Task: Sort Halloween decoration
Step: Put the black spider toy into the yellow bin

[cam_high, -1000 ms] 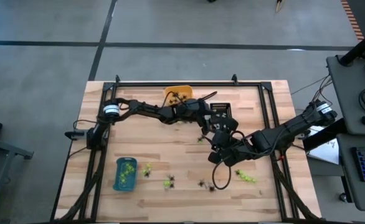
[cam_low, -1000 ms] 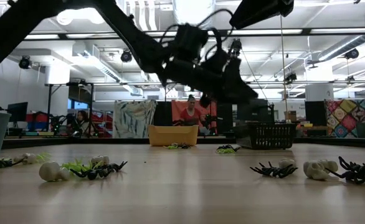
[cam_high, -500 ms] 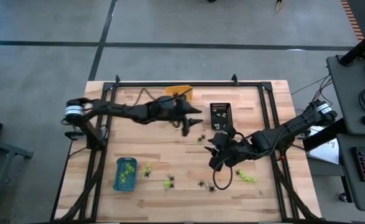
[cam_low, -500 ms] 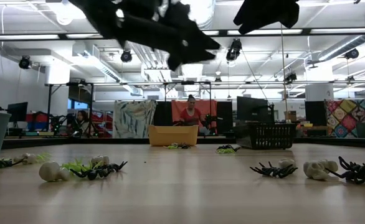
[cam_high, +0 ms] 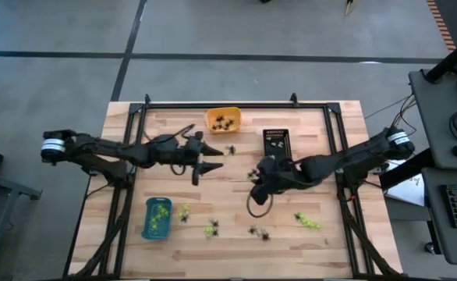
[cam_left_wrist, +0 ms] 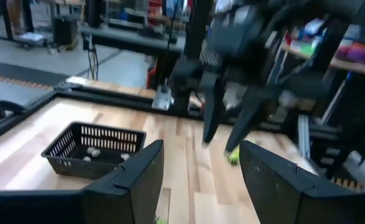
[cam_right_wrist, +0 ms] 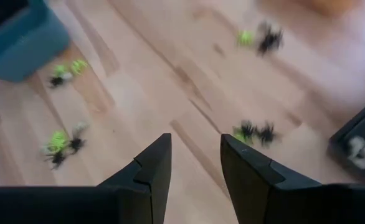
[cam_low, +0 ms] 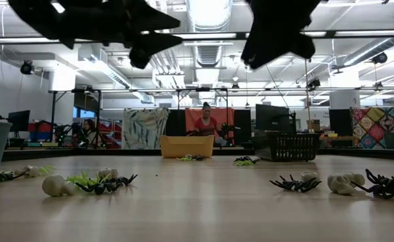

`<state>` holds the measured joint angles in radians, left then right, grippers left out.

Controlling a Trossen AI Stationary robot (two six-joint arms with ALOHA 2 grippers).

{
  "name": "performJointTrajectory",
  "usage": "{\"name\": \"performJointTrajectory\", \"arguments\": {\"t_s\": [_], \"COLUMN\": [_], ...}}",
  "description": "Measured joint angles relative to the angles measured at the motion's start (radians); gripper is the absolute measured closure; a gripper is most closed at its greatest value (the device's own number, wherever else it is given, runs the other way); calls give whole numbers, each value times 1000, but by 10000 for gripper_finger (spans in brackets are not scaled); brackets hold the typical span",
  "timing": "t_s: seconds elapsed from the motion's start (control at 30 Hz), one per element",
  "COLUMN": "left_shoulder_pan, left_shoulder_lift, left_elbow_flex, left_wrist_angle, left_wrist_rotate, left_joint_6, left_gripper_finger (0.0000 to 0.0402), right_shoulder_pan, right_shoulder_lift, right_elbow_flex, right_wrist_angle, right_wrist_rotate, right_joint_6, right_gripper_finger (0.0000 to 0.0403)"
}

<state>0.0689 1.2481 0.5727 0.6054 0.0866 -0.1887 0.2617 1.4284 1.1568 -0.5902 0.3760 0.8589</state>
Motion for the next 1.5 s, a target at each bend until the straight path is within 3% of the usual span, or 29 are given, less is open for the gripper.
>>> {"name": "performJointTrajectory", "arguments": {"t_s": [0.33, 0.73, 0.8, 0.97, 1.07, 1.2, 1.5], "left_shoulder_pan": [0, 0, 0, 0, 0, 0, 0], "left_shoulder_lift": [-180, -184, -182, -182, -182, -181, -178], "left_elbow_flex": [-139, -161, -161, -161, -161, -161, -162], "left_wrist_angle": [7, 10, 8, 10, 9, 8, 8], "left_wrist_rotate": [-53, -53, -53, -53, -53, -53, -54], "left_joint_6": [-34, -57, -57, -57, -57, -52, -34], "left_gripper_finger": [210, 210, 210, 210, 210, 210, 209], "right_shoulder_pan": [-81, -155, -158, -136, -113, -108, -107], "right_shoulder_lift": [134, 237, 257, 284, 289, 289, 289], "right_elbow_flex": [0, 0, 0, 0, 0, 0, -8], "right_wrist_angle": [-5, 2, 13, 24, 26, 32, 83], "right_wrist_rotate": [-147, -148, -139, -122, -58, 1, 0], "right_joint_6": [64, 113, 0, -457, -607, -716, -756], "right_gripper_finger": [275, 289, 291, 291, 291, 291, 291]}}
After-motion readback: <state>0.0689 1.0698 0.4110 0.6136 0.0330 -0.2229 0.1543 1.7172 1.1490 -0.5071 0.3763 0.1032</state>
